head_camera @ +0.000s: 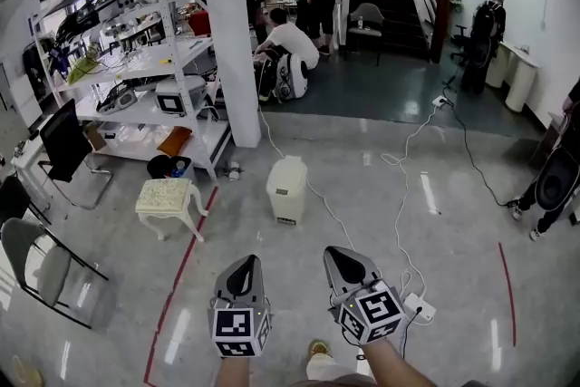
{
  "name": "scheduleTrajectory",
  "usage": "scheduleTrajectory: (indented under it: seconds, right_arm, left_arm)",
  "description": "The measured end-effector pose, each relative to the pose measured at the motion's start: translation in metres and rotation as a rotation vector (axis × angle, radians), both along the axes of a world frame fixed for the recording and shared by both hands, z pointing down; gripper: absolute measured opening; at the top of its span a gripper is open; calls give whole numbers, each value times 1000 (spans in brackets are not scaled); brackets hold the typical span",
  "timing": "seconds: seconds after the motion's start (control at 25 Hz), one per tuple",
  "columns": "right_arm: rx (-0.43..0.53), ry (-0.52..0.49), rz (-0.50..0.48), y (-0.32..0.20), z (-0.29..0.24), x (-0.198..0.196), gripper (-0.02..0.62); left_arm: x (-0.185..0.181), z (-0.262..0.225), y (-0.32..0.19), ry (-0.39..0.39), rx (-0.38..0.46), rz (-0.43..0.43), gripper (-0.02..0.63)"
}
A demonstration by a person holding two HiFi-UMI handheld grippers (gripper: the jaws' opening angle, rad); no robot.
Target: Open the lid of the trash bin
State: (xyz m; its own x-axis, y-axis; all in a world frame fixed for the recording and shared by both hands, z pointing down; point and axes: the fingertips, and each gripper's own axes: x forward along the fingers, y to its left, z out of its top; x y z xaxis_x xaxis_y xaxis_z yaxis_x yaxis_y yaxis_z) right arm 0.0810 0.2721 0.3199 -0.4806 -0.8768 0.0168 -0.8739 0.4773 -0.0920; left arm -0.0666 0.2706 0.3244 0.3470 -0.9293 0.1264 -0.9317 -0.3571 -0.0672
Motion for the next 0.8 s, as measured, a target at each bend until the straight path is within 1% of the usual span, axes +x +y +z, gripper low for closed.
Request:
scheduleTrajectory:
  seconds: [0.16, 0.28, 0.44, 0.6, 0.8]
  right_arm:
    - [12, 7, -11, -41, -3, 9, 32]
    - [10, 7, -39, -68, -2, 12, 32]
    - [21, 2, -71, -96, -2, 19, 34]
    - [12, 2, -77, -122, 0, 22, 32]
    - [6, 12, -94, -153, 4, 15, 32]
  left_arm:
    - [9, -3, -38, 4, 15, -16, 0]
    - [16, -3, -65, 15, 28, -28, 0]
    - [21, -5, -93, -9, 46, -46, 0]
    - [11, -7, -114, -7, 37, -85, 0]
    - [-3, -6, -147, -10, 36, -115, 0]
